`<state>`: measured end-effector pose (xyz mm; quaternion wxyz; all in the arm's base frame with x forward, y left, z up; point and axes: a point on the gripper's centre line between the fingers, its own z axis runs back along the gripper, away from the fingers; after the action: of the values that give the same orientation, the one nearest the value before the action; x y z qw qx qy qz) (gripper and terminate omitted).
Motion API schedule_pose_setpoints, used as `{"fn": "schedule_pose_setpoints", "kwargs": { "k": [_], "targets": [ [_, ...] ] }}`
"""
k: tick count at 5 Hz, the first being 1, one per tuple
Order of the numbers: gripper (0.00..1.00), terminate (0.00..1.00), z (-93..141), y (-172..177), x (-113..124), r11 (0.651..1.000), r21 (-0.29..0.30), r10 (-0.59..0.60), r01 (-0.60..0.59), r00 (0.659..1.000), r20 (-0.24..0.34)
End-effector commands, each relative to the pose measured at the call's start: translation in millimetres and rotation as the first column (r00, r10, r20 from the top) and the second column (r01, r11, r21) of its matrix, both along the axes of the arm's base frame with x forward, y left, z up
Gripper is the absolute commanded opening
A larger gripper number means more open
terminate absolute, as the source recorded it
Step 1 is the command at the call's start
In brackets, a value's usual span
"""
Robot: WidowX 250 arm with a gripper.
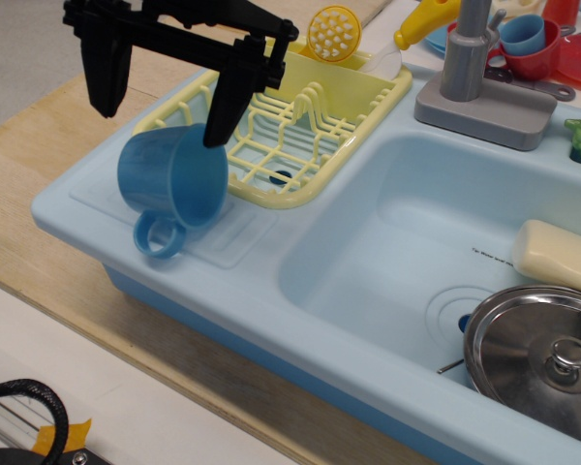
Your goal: Flip cup upright
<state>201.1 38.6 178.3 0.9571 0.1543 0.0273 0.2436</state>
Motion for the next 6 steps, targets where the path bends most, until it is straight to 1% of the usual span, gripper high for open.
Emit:
{"fn": "schedule_pose_setpoints", "kwargs": {
  "k": [1, 2, 3, 4, 5, 6],
  "targets": [
    [1.0, 0.0, -9.5, 5.6, 6.2, 0.999, -0.029, 0.022, -0.021, 1.0, 0.015],
    [1.0, 0.0, -17.8, 8.3, 7.4, 0.998, -0.058, 0.027, -0.028, 1.0, -0.003],
    [1.0, 0.0, -23.4, 10.5, 2.5, 0.997, -0.076, 0.034, -0.034, 0.999, -0.003],
    [0.0, 0.0, -24.2, 12.5, -0.6, 0.996, -0.083, 0.045, -0.045, 0.999, 0.0],
    [0.0, 0.0, -23.8, 13.2, -1.0, 0.995, -0.092, 0.047, -0.047, 0.999, 0.002],
    [0.0, 0.0, -21.6, 14.3, -2.7, 0.991, -0.114, 0.064, -0.062, 0.998, 0.013]
  ]
}}
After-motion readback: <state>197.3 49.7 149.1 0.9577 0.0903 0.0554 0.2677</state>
